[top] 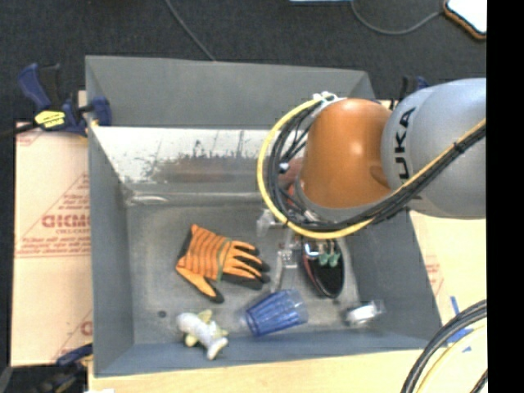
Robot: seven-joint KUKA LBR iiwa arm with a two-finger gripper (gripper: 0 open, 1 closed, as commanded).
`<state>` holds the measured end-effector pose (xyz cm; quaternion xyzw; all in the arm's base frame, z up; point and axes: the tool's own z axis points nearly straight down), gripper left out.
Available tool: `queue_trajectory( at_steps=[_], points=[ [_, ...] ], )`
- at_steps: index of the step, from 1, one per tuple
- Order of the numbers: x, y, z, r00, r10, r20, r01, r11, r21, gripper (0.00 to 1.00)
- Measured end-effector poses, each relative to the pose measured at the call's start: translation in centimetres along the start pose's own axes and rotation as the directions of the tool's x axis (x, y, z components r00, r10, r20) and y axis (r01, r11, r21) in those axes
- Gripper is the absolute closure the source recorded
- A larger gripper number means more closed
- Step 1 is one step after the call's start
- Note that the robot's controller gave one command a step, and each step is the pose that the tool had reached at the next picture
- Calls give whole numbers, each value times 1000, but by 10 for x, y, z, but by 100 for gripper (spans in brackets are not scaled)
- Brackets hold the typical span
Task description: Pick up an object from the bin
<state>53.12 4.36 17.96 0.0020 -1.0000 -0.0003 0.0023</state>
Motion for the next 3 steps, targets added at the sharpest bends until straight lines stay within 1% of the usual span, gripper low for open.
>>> queue_trajectory(
  at_steps=[1,2,3],
  points=[
    [-1,0,-5,1000,2,8,-2,1000,-1,0],
    [-63,20,112,998,57,8,-57,998,-2,0],
    [-60,14,108,1000,-14,18,14,1000,-1,0]
  ],
)
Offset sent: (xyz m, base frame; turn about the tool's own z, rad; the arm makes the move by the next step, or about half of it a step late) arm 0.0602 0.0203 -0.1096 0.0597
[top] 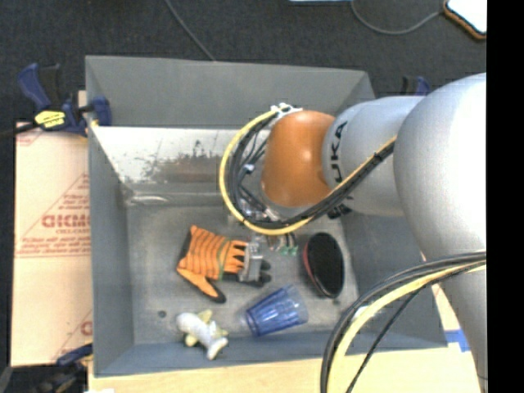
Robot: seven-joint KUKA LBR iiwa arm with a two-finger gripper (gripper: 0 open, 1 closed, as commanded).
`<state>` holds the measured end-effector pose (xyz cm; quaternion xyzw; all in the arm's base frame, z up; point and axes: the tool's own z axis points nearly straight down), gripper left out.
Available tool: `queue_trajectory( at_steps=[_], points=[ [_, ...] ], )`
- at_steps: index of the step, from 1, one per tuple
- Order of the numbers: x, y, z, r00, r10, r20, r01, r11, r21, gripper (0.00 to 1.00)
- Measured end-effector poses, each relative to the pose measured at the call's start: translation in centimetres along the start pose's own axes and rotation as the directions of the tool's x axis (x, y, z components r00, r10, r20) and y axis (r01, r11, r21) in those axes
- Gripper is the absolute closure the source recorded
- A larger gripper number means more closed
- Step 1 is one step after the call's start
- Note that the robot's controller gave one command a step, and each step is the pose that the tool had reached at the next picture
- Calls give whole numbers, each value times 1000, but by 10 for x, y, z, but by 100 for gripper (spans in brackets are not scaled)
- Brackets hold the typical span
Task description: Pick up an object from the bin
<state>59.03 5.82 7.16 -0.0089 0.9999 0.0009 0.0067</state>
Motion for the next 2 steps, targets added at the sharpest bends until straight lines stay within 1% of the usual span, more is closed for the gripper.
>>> queue_trajectory(
  at_steps=[1,2],
  points=[
    [-2,3,0,999,40,-2,-40,999,-2,0],
    [-1,-1,-1,1000,2,3,-2,1000,0,0]
  ],
)
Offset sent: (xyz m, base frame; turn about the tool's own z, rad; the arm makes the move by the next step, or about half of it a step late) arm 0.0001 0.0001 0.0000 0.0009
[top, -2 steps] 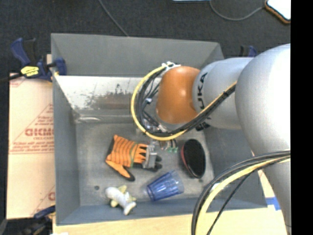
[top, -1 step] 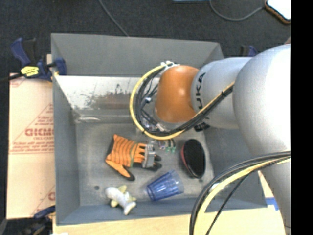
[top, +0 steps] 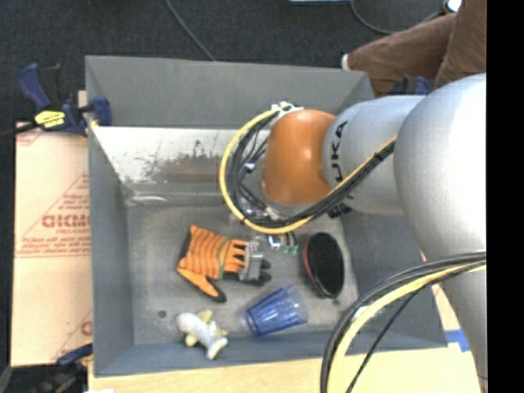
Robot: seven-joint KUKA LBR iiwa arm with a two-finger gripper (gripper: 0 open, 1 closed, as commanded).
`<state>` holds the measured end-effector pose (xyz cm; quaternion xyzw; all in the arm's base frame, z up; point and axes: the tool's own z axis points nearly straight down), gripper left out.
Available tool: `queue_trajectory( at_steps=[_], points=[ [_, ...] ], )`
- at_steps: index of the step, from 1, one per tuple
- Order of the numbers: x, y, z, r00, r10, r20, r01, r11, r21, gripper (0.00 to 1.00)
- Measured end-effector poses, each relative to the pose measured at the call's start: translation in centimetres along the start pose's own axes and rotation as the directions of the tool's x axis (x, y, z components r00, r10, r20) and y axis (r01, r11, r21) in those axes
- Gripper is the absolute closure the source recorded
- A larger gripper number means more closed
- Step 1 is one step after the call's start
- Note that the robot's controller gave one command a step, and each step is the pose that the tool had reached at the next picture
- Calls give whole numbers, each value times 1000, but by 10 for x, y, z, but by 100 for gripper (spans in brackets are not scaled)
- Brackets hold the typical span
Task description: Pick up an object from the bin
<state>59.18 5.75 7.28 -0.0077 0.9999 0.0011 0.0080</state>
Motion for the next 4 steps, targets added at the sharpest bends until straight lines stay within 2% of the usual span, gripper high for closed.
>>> queue_trajectory(
  at_steps=[1,3,4],
  points=[
    [-2,2,-1,1000,26,2,-26,1000,-2,100],
    [-3,2,-2,1000,30,4,-30,1000,-2,100],
    [-2,1,-14,1000,30,4,-30,1000,-3,100]
  ],
)
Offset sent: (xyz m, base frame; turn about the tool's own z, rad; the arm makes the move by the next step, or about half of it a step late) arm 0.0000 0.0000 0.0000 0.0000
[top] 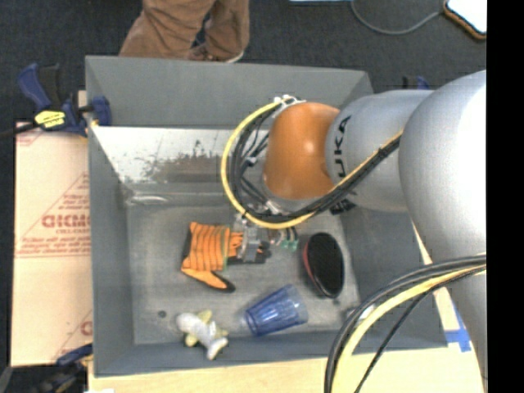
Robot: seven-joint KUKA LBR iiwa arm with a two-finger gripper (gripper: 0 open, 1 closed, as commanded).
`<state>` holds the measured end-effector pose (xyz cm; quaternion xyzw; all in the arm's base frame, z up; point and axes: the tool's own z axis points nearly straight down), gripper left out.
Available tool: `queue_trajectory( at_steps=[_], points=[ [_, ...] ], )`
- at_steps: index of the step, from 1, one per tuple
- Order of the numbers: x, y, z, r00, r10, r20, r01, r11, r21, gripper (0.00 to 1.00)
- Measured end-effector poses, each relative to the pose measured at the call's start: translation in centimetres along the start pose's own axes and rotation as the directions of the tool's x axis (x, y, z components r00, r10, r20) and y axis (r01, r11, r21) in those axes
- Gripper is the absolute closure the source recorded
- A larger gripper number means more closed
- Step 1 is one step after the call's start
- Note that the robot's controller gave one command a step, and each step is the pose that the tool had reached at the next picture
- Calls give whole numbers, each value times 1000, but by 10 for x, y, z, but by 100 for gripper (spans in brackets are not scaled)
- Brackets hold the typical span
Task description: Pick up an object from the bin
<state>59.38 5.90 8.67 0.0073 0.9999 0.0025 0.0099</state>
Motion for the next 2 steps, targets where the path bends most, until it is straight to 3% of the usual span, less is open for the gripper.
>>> queue_trajectory(
  at_steps=[1,2],
  points=[
    [0,0,-24,1000,0,-3,0,1000,0,100],
    [-2,0,-61,1000,0,4,0,1000,-1,100]
  ],
)
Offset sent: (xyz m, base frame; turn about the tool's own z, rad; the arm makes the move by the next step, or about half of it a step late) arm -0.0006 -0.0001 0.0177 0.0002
